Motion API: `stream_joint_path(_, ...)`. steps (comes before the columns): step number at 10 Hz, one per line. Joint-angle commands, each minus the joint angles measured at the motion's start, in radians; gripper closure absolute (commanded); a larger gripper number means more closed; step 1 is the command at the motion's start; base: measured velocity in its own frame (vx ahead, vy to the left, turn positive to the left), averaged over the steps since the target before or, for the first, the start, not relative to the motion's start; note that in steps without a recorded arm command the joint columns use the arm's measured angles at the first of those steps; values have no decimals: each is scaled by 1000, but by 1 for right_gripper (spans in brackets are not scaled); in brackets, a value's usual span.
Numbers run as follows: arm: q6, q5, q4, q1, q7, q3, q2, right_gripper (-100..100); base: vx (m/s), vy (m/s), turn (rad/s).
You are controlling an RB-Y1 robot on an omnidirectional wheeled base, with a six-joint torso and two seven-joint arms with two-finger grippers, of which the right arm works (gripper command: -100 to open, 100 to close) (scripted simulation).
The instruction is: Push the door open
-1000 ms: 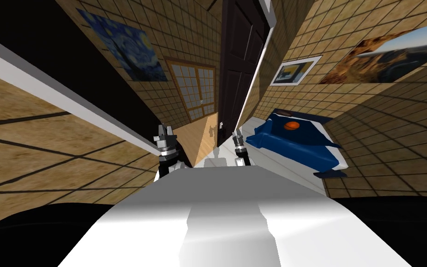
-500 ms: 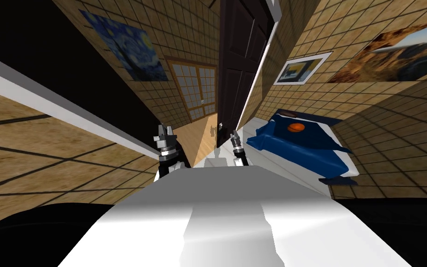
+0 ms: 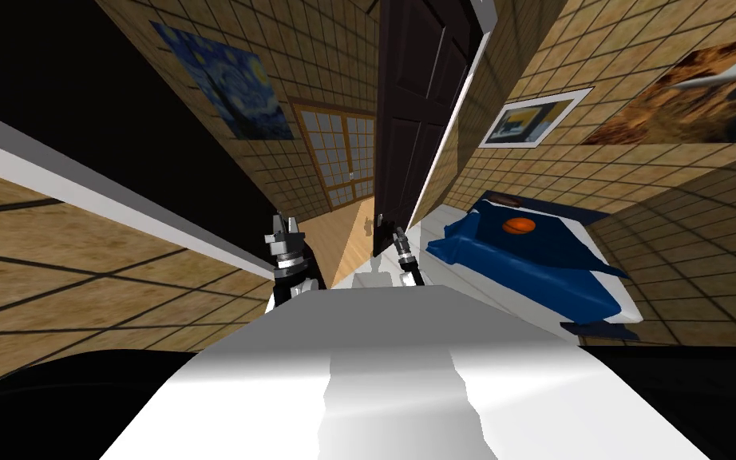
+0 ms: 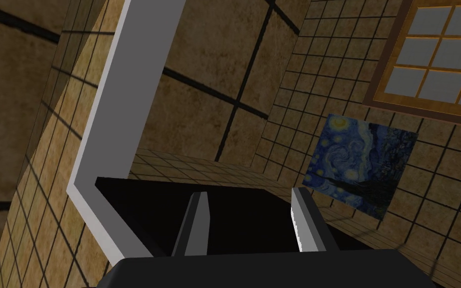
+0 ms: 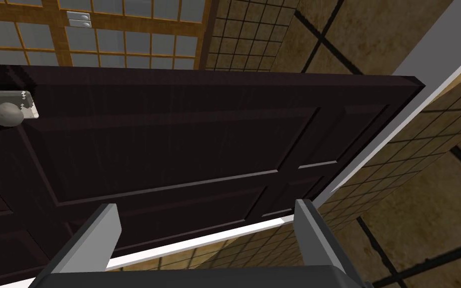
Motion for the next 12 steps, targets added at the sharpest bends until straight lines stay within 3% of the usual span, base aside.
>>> stream_joint_path(1,-8,0,40,-12,2,10,2,-100,89,-110,74)
stream_joint_path(12,-53,-4,335,-128,5,63,21,-100,76,-101,73)
